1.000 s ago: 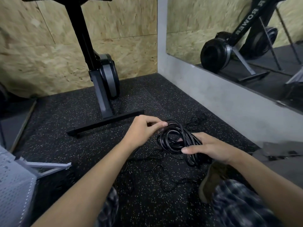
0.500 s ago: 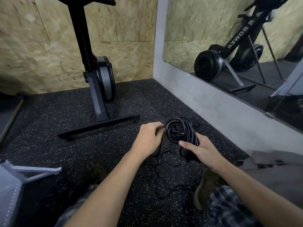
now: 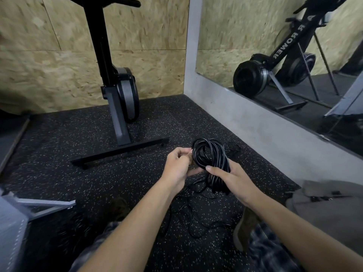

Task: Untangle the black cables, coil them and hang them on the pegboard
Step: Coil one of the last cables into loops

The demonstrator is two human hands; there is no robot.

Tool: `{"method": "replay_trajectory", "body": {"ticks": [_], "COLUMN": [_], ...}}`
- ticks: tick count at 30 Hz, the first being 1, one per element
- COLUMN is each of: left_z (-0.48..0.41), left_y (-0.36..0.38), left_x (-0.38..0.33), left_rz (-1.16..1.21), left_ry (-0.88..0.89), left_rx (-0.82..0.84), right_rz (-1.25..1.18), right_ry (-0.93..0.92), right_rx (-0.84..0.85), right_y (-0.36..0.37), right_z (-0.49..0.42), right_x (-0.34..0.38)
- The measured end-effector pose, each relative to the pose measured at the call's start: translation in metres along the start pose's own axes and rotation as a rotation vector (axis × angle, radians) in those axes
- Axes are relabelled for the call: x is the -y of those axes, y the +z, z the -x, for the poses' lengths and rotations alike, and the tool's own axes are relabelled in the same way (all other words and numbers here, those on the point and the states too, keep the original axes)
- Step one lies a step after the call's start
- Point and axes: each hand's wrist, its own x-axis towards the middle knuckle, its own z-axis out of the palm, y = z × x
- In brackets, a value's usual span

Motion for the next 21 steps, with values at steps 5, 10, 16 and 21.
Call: {"method": "replay_trajectory", "body": {"ticks": [5, 10, 16, 21], "left_z": [-0.002, 0.000, 0.000, -0.007], "left_y": [-0.002, 0.000, -0.006, -0.005], "left_x": [0.000, 0.020, 0.049, 0.039], "left_rz": [-0.244, -0.588, -1.018, -1.232], "left_ry": [0.142, 0.073, 0.028, 0.330], "left_rx": [0.082, 0.342, 0.589, 0.463], "right_rz": [-0.126, -0.367, -0.459, 0.127], "right_ry": [0.005, 0.061, 0.061, 0.011], "right_rx": [-0.017, -0.079, -0.167, -0.370], "right_y": [-0.009, -0.017, -0.030, -0.046], "right_z": [-0.001, -0.002, -0.004, -0.008], "right_x": [0.000, 0.006, 0.010, -0.003]}}
